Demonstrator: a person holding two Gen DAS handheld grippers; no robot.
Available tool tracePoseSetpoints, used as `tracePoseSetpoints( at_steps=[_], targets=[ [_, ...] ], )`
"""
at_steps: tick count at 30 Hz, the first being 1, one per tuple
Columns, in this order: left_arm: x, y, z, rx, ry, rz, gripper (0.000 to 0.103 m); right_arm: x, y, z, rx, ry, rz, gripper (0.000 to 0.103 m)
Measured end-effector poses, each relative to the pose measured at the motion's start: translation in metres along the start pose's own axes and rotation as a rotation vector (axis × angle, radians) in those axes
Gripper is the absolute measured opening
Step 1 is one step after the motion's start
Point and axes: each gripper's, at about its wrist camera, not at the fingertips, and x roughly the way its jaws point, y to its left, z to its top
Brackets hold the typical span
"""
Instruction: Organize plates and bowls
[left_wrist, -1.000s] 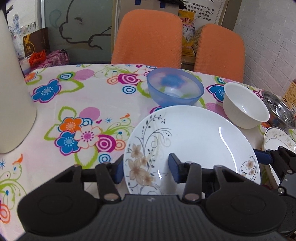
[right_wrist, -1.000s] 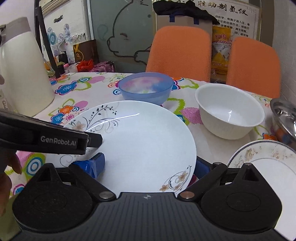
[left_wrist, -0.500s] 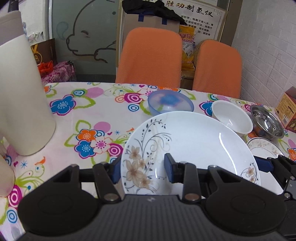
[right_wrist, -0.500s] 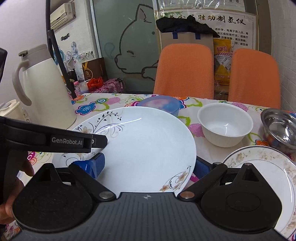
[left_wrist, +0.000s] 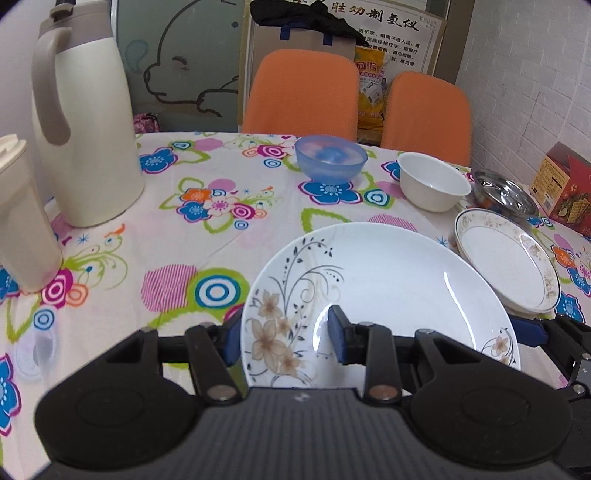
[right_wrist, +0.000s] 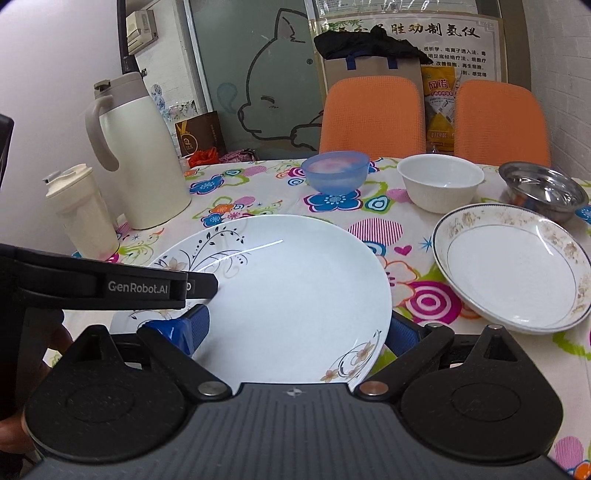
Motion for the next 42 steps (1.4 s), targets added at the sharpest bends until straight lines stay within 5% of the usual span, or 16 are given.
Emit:
tracePoseSetpoints(
  at_steps=[18, 25, 29, 36, 42],
  targets=[
    [0.004, 0.011, -0.035, -0.054, 0.037, -0.031, 0.035, -0.005, 0.003, -0.026, -0.010, 0.014, 0.010, 0.085],
    [-0.021, 0.012, -0.028, -0.043, -0.069, -0.038, 0.075, -0.042, 0.009, -0.018, -0.107, -0.162, -0.054, 0.084],
    [-0.038, 0.011, -0.027, -0.033, -0.112, -0.025, 0.076, -0.052, 0.006, -0.020, -0.116, -0.180, -0.047, 0.084],
    [-0.033, 0.002, -0.043, -0.041, -0.059, -0.047, 0.076, -0.053, -0.030, -0.046, 0.008, -0.106, -0.079, 0.084],
    [-0.031, -0.026, -0.042, -0.006, -0.046, -0.086, 0.076, -0.072, -0.069, -0.053, 0.127, -0.138, -0.124, 0.084]
  ],
)
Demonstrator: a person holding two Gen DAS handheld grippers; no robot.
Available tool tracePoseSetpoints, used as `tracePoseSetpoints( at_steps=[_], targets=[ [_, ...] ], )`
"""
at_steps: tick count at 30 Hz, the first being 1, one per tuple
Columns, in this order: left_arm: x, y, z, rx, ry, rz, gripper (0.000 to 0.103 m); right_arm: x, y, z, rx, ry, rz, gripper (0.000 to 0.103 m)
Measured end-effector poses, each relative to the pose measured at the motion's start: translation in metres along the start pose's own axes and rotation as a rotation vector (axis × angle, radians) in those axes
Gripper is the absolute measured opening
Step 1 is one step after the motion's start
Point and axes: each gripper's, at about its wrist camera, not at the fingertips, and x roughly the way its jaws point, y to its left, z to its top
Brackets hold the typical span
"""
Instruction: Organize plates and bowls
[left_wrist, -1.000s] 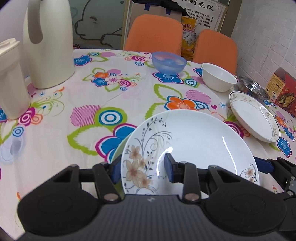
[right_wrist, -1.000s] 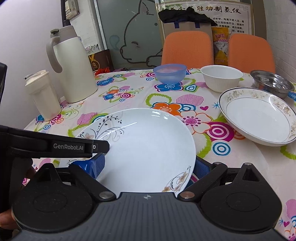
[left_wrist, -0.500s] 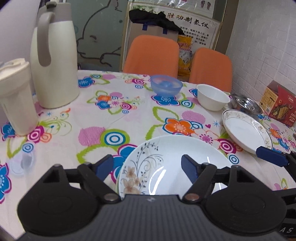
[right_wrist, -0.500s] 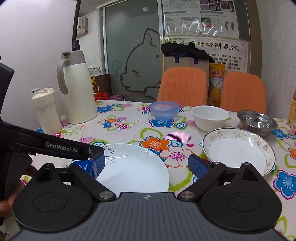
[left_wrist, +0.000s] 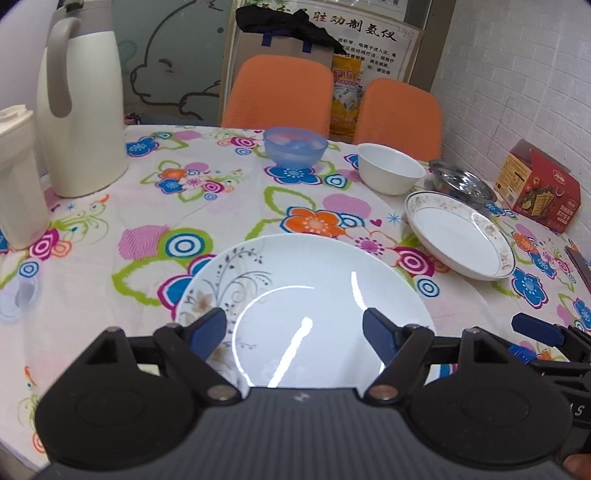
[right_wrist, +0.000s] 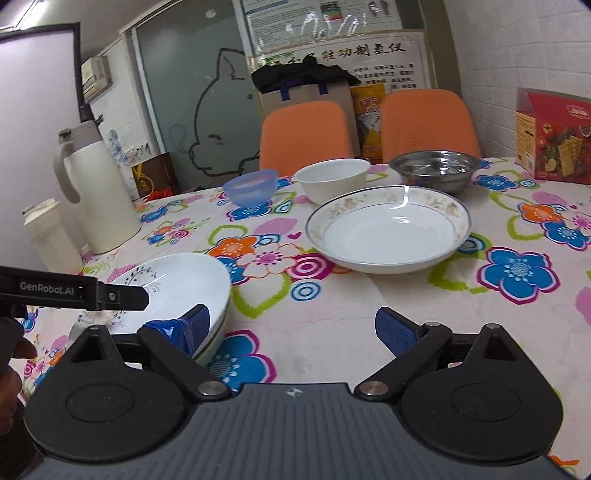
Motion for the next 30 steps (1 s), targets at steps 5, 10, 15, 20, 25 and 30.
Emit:
tracePoseSetpoints(
  at_steps=[5, 10, 15, 20, 25, 30],
  targets=[
    [0.004, -0.028, 0.006, 0.058, 0.000, -0.012, 0.076, -0.004, -0.032, -0.002, 0.077, -0.008, -0.049, 0.084],
    [0.018, -0.056, 0.011, 0.100, 0.034, -0.030, 0.076, -0.008, -0.060, -0.005, 0.131, -0.006, -0.075, 0.084],
    [0.040, -0.083, 0.030, 0.132, 0.064, -0.069, 0.076, -0.008, -0.090, 0.012, 0.150, -0.014, -0.109, 0.084],
    [0.070, -0.097, 0.064, 0.144, 0.102, -0.117, 0.076, -0.002, -0.108, 0.036, 0.112, -0.016, -0.135, 0.084],
    [0.115, -0.103, 0.097, 0.143, 0.169, -0.140, 0.076, 0.026, -0.116, 0.060, 0.040, 0.036, -0.135, 0.084],
    [0.157, -0.106, 0.116, 0.124, 0.261, -0.158, 0.076, 0.066, -0.126, 0.077, 0.052, 0.100, -0.106, 0.084]
  ],
)
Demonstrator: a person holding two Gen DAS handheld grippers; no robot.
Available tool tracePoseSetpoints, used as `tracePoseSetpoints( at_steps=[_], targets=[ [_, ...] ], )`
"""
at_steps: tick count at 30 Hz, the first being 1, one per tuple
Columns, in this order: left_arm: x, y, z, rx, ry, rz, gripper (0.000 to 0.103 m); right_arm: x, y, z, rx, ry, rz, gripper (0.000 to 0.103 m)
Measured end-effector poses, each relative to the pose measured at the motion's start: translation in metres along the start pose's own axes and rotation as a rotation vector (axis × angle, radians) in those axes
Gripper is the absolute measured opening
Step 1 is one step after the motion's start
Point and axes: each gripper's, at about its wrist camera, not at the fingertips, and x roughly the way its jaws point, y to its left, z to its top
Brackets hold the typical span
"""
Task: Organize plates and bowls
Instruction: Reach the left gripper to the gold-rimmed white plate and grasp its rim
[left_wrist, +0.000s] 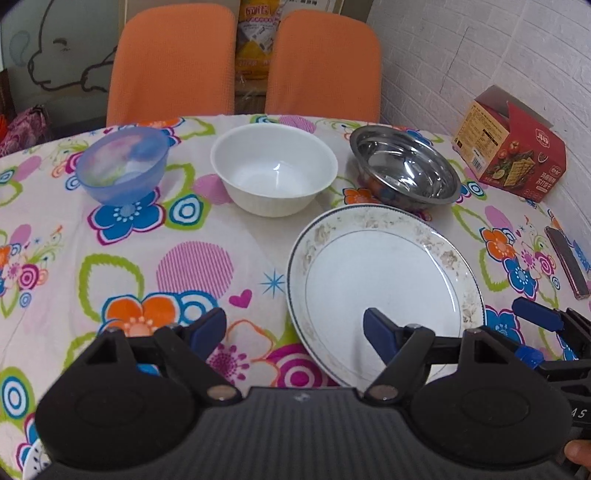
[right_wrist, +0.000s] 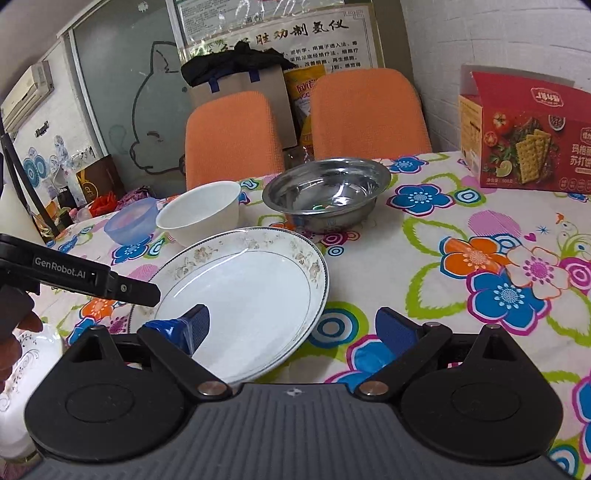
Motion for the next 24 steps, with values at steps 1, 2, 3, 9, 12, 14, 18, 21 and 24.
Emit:
tracePoseSetpoints(
  at_steps=[1, 2, 3, 9, 12, 14, 18, 21, 24],
  targets=[
    [0.005, -0.001, 0.004, -0.002, 0.012, 0.001, 0.076, 0.006, 0.000, 0.003, -0.004, 0.009, -0.006, 0.084],
    [0.010, -0.002, 0.007, 0.006, 0.018, -0.006, 0.076, 0.012, 0.001, 0.006, -0.013, 0.014, -0.010, 0.084],
    [0.016, -0.004, 0.010, 0.011, 0.028, -0.009, 0.076, 0.018, 0.003, 0.008, -0.023, 0.027, -0.014, 0.084],
    [0.033, -0.002, 0.018, -0.005, 0.045, 0.003, 0.076, 0.035, 0.015, 0.011, -0.087, 0.066, -0.012, 0.084],
    [0.037, -0.001, 0.018, -0.015, 0.053, 0.000, 0.076, 0.042, 0.018, 0.010, -0.089, 0.082, -0.007, 0.084],
    [0.041, -0.001, 0.018, -0.014, 0.061, -0.004, 0.076, 0.046, 0.019, 0.008, -0.087, 0.096, -0.002, 0.084],
    [0.043, -0.007, 0.016, 0.016, 0.060, 0.005, 0.076, 0.051, 0.029, 0.000, -0.165, 0.102, -0.021, 0.086],
    [0.044, -0.010, 0.012, 0.042, 0.047, 0.018, 0.076, 0.050, 0.028, -0.002, -0.172, 0.087, -0.018, 0.086],
    [0.044, -0.014, 0.009, 0.071, 0.036, 0.041, 0.074, 0.050, 0.027, -0.003, -0.172, 0.076, -0.018, 0.086]
  ],
)
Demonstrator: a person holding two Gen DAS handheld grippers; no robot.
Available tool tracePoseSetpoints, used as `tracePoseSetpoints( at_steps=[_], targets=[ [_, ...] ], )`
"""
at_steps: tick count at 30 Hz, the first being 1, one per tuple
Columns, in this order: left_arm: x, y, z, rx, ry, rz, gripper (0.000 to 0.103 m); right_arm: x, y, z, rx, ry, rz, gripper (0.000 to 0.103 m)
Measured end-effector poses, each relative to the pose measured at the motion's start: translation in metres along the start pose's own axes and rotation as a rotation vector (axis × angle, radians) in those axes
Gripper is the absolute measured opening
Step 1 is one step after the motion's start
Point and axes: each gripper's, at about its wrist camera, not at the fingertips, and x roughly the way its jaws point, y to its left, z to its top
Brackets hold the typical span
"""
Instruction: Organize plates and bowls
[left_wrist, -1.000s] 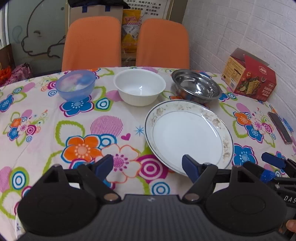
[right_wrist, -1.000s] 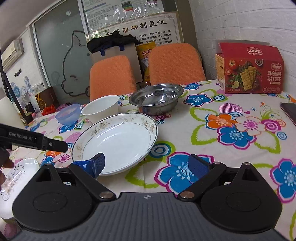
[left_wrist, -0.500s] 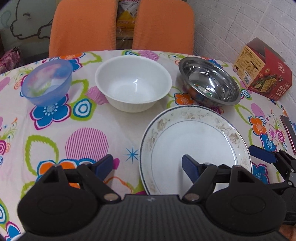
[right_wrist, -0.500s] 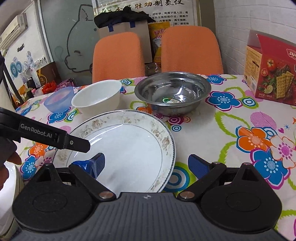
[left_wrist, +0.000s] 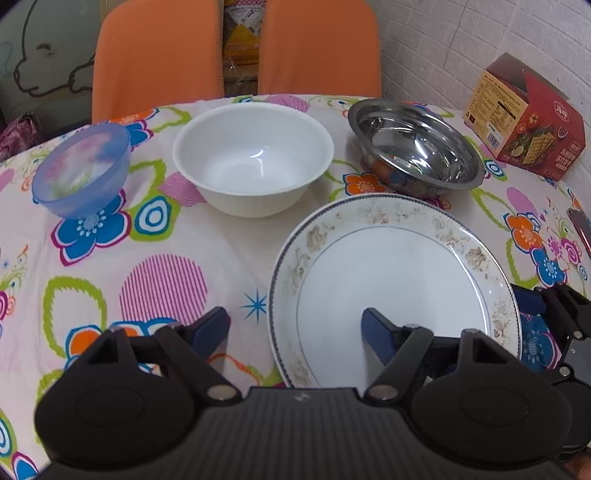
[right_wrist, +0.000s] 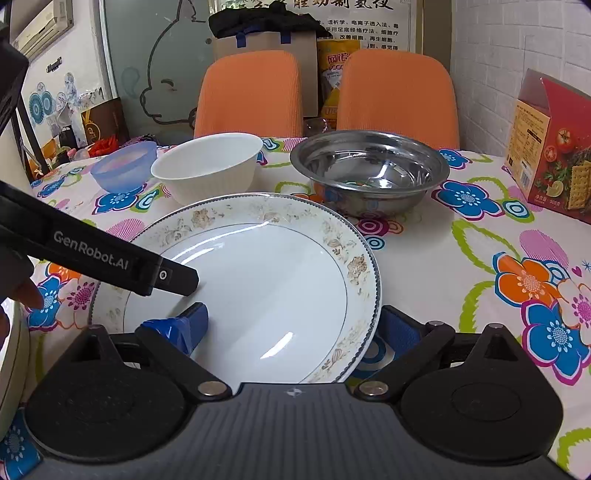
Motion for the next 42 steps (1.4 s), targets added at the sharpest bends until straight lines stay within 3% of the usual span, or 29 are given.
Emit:
tracePoseSetpoints(
  at_steps=[11, 14, 17, 19, 32, 36, 42],
  targets=[
    [-0.002, -0.008, -0.003, 0.008, -0.016, 0.010, 0.069, 0.001, 0.015, -0.002, 0.020, -0.008, -0.027, 0.088],
    [-0.004, -0.015, -0.003, 0.030, -0.015, -0.015, 0.053, 0.001, 0.015, -0.001, 0.025, -0.002, -0.033, 0.088],
    [-0.006, -0.015, -0.004, 0.011, -0.009, -0.012, 0.052, -0.004, 0.021, -0.001, 0.033, 0.011, -0.036, 0.087],
    [-0.011, -0.012, -0.007, -0.012, -0.007, -0.024, 0.043, -0.011, 0.023, -0.004, 0.055, -0.001, -0.024, 0.087],
    [-0.077, 0.003, -0.037, -0.032, -0.098, -0.027, 0.043, -0.059, 0.066, -0.005, 0.033, -0.097, -0.002, 0.087],
    [-0.112, 0.025, -0.062, -0.073, -0.143, 0.011, 0.043, -0.073, 0.098, -0.008, -0.012, -0.123, 0.053, 0.087],
    [-0.154, 0.068, -0.106, -0.131, -0.188, 0.127, 0.043, -0.074, 0.153, -0.018, -0.071, -0.113, 0.165, 0.087]
  ],
)
